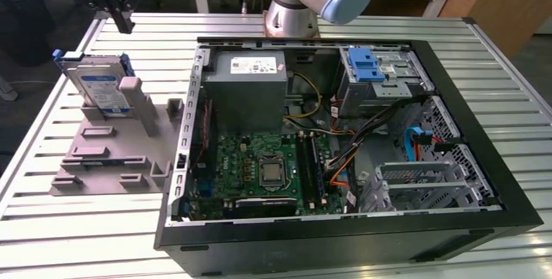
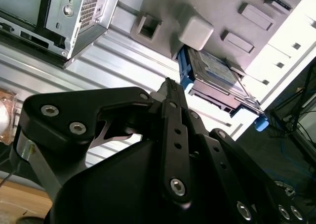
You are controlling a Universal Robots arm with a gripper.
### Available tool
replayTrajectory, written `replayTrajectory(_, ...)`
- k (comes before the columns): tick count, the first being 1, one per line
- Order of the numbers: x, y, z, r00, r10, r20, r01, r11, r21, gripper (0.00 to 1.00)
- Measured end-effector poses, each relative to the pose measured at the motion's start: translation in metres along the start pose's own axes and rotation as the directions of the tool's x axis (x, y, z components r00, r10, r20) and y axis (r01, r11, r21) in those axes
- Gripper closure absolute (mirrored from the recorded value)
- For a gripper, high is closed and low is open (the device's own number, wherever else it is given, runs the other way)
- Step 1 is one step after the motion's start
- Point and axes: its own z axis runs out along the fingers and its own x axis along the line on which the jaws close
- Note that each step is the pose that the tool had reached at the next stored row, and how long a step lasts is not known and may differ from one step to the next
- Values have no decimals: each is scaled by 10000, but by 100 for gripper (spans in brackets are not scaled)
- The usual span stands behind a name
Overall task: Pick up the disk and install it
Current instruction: 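Reach for the disk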
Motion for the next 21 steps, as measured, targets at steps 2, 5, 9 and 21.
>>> replayTrajectory(2,34,4,1,10000,0,-12,0,10000,1,89)
replayTrajectory(5,99,14,3,10000,0,-23,0,10000,2,89)
replayTrajectory(9,181,25,9,10000,2,-31,-2,10000,2,89)
replayTrajectory(21,435,18,89,9999,5,-106,-5,10000,12,89)
